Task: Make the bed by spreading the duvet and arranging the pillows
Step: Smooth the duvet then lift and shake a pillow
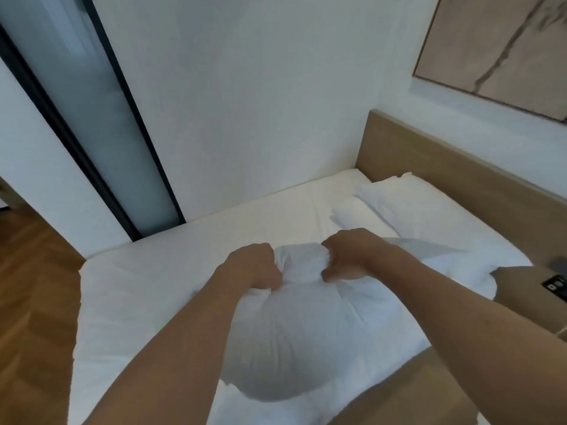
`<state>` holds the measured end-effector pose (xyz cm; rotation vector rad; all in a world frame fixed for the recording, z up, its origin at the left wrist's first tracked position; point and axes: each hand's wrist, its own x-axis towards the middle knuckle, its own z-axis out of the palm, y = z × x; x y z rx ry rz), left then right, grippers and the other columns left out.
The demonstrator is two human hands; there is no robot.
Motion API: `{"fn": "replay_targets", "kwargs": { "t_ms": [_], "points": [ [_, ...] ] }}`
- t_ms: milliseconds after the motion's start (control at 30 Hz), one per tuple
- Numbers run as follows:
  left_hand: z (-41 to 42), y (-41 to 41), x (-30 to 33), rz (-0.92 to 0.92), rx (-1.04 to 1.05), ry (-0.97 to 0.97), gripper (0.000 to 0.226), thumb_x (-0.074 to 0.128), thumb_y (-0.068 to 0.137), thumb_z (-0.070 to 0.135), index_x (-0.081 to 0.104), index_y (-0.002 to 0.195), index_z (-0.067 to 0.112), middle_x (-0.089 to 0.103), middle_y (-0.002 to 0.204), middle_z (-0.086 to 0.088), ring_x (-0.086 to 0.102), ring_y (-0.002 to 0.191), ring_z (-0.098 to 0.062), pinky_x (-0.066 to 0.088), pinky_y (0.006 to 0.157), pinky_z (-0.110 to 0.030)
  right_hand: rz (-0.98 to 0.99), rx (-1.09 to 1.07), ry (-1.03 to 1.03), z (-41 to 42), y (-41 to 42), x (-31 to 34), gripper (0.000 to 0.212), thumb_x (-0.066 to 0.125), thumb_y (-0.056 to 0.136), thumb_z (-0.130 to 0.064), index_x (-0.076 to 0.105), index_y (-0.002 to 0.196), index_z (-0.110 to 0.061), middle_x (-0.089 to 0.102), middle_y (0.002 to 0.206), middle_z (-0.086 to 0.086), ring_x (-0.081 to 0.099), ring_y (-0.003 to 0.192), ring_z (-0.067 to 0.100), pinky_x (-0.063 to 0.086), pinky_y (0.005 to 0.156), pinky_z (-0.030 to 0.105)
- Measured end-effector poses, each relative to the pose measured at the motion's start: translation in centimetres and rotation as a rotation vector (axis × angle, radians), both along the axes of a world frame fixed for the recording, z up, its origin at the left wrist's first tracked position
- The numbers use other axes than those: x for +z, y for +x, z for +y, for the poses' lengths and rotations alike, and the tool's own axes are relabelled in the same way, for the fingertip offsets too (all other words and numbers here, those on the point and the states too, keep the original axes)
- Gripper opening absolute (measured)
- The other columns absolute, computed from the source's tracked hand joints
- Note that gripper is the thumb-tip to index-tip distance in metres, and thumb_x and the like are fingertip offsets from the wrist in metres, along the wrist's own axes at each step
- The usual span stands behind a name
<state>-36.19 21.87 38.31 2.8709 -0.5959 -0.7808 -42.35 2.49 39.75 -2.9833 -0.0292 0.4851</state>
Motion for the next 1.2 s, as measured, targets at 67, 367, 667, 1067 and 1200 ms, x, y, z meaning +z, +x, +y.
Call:
{"fn": "replay_targets", "kwargs": {
  "t_ms": [67, 367, 667, 1067, 1200],
  "points": [
    [-1.9, -1.7, 2.1, -0.017, -0.052, -0.025, 0.037, 0.07, 0.073, 0.027, 0.05, 0.103, 0.018, 0.058, 0.109, -0.002, 0.058, 0.098, -0.022, 0.045, 0.079, -0.028, 0.029, -0.054, 0.012, -1.9, -2.1, 2.8, 0.027, 0.067, 0.061, -0.047, 0.059, 0.078, -0.028, 0.061, 0.077, -0.01, 0.06, 0.076, 0.015, 0.049, 0.065, 0.028],
    [-14.7, -5.9, 6.5, -0.097, -0.157, -0.04, 0.041, 0.067, 0.071, 0.028, 0.05, 0.106, 0.019, 0.055, 0.1, 0.0, 0.057, 0.098, -0.024, 0.049, 0.084, -0.034, -0.003, -0.308, 0.15, -14.6, -8.2, 5.5, 0.029, 0.067, 0.05, -0.042, 0.059, 0.072, -0.025, 0.062, 0.074, -0.009, 0.06, 0.071, 0.013, 0.049, 0.063, 0.029],
    [-22.1, -5.5, 6.2, -0.112, -0.128, 0.0, 0.045, 0.069, 0.07, 0.03, 0.055, 0.11, 0.017, 0.061, 0.107, -0.002, 0.058, 0.098, -0.022, 0.05, 0.083, -0.034, -0.008, -0.211, 0.226, -23.5, -7.0, 5.6, 0.032, 0.063, 0.048, -0.041, 0.059, 0.073, -0.02, 0.068, 0.07, 0.004, 0.067, 0.068, 0.023, 0.046, 0.058, 0.032],
    [-38.8, -0.9, 10.0, -0.182, -0.226, -0.109, 0.033, 0.068, 0.068, 0.026, 0.061, 0.099, 0.016, 0.063, 0.099, -0.002, 0.06, 0.091, -0.021, 0.05, 0.074, -0.031, -0.17, -0.266, 0.182, -39.7, -5.1, 9.2, 0.016, 0.066, 0.062, -0.034, 0.058, 0.072, -0.024, 0.063, 0.067, -0.007, 0.061, 0.069, 0.013, 0.044, 0.056, 0.028],
    [-44.7, 0.2, 9.4, -0.127, -0.127, -0.146, 0.031, 0.068, 0.064, 0.022, 0.061, 0.092, 0.014, 0.062, 0.092, -0.002, 0.059, 0.085, -0.021, 0.045, 0.063, -0.028, -0.214, -0.168, 0.154, -45.4, -3.7, 9.4, 0.023, 0.066, 0.062, -0.037, 0.063, 0.081, -0.025, 0.063, 0.076, -0.007, 0.062, 0.073, 0.014, 0.054, 0.068, 0.034]
  ]
}}
